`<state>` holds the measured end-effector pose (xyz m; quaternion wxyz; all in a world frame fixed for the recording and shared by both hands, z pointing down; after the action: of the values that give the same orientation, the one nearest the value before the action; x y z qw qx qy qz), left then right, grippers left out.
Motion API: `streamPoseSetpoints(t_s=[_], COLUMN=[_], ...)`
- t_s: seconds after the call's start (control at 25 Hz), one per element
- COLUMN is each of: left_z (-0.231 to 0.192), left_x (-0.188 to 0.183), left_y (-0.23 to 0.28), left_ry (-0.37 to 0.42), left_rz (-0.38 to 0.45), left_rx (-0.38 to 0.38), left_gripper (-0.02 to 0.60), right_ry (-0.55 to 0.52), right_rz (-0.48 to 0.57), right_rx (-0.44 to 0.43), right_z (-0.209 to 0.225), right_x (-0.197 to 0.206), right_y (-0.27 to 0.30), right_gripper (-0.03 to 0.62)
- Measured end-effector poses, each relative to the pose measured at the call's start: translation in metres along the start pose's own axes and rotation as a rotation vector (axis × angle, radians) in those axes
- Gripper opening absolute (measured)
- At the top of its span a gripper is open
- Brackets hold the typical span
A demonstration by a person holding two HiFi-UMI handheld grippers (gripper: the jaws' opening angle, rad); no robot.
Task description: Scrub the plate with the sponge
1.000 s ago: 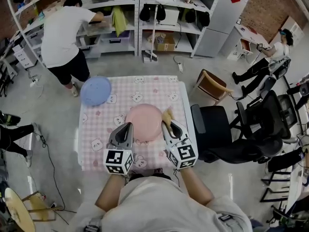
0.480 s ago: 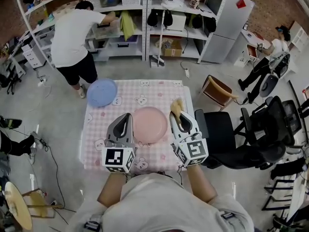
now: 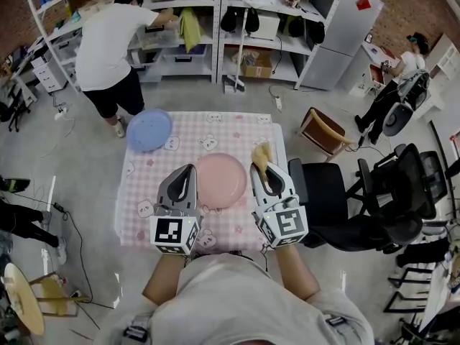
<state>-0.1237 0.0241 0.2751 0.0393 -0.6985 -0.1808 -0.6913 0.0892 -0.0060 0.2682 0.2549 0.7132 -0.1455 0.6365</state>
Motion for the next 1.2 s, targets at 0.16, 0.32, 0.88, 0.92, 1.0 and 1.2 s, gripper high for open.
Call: streamPoseSetpoints(t_s=[0.16, 0.32, 0.88, 0.92, 1.0, 1.2], left_z=[0.001, 0.006, 0.007, 0.007, 0.006, 0.004], left_x=[-0.001, 0.000, 0.008, 0.009, 0.009, 0.008], left_y=[0.000, 0.002, 0.002, 0.002, 0.002, 0.000], left_ry=[0.003, 0.005, -0.004, -0.005, -0.005, -0.001], left_rz=[0.002, -0.013, -0.040, -0.042, -0.042, -0.044], left_rx=[0.002, 0.003, 0.002, 0.001, -0.002, -0.011], left_gripper=[0.011, 0.011, 0.011, 0.011, 0.011, 0.011], right_ry=[-0.012, -0.032, -0.043, -0.040, -0.037, -0.041], right_rz=[0.003, -0.007, -0.031, -0.033, -0.032, -0.028], right_rx=[0.004, -0.003, 0.000, -0.001, -0.001, -0.002], right_z=[-0.001, -0.002, -0.003, -0.003, -0.002, -0.002], right_x=[-0.001, 0.000, 0.002, 0.003, 0.002, -0.001], right_y=[-0.001, -0.003, -0.003, -0.003, -0.003, -0.004], right_gripper=[0.064, 0.063, 0.063, 0.063, 0.063, 0.063])
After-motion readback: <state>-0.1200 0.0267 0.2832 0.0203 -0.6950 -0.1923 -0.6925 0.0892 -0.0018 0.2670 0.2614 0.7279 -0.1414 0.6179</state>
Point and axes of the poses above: the fingertips, and each gripper's own axes: y forward along the fingers, z to its right, x out of its underside, the point moved 6 cm from there along -y, backward along the fingers, and after that the axes turned 13 degrees about -z, right-handed, at the moved point
